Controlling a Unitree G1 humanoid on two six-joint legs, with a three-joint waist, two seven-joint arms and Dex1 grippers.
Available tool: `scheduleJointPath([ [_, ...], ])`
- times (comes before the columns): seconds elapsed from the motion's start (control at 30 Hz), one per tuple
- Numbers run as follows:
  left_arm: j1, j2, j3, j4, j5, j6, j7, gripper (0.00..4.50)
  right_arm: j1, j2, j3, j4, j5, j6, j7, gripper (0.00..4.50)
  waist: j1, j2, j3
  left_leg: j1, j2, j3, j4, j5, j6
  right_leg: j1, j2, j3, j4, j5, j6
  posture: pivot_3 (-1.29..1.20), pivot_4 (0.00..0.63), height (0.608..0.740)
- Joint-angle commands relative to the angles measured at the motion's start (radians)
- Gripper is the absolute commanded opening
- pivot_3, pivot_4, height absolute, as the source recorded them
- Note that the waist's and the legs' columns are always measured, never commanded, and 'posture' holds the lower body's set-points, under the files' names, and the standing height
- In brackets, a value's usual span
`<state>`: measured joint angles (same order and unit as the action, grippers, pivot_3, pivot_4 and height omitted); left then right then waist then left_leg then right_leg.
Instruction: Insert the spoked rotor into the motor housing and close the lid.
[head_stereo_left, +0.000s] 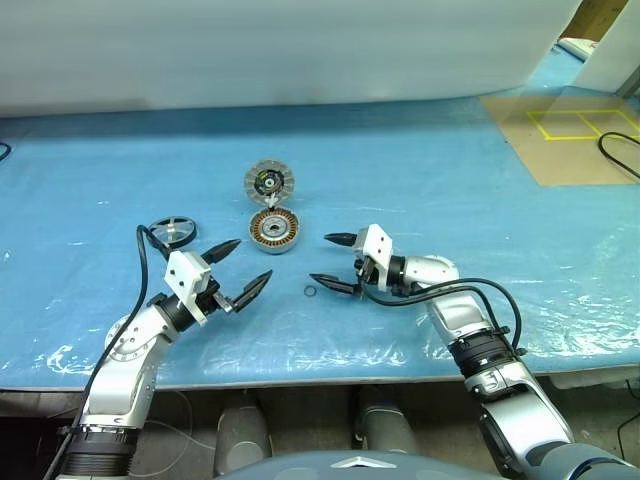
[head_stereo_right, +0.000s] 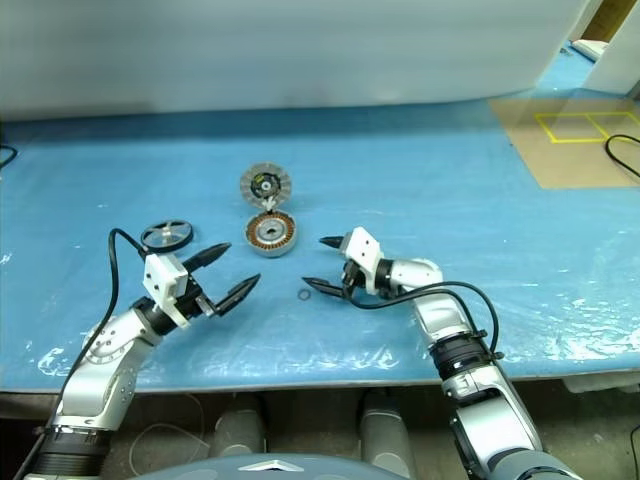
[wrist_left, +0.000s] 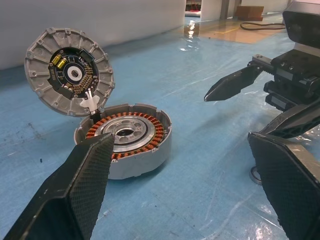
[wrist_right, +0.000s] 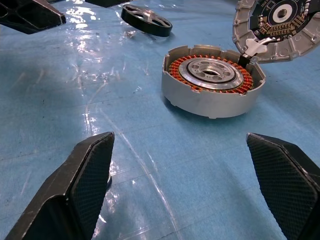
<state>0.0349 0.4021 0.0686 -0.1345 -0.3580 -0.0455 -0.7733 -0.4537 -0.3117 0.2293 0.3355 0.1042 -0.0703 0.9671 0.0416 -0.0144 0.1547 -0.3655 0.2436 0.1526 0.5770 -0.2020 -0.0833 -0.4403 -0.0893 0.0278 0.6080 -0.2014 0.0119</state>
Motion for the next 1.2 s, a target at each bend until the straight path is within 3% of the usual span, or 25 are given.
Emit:
scheduleJointPath([
  [0.03,-0.001,0.003,0.006,-0.042,-0.01,-0.008,0.004,4.5,-0.009,-0.005,-0.005,-0.021,0.004,-0.019,0.005,4.46,0.0,0.0,0.0,0.0,0.0,0.0,0.0,0.0,0.0,0.0,0.0,0.0,0.0,0.0,0.0,0.0,0.15,0.74],
  [1.2,0.053,0.02,0.03,-0.064,-0.019,-0.024,-0.003,4.5,-0.042,0.006,-0.023,-0.044,0.041,0.013,0.027,4.46,-0.001,0.0,0.0,0.0,0.0,0.0,0.0,-0.001,0.001,0.0,0.0,0.0,0.0,0.0,0.0,0.0,0.15,0.74],
])
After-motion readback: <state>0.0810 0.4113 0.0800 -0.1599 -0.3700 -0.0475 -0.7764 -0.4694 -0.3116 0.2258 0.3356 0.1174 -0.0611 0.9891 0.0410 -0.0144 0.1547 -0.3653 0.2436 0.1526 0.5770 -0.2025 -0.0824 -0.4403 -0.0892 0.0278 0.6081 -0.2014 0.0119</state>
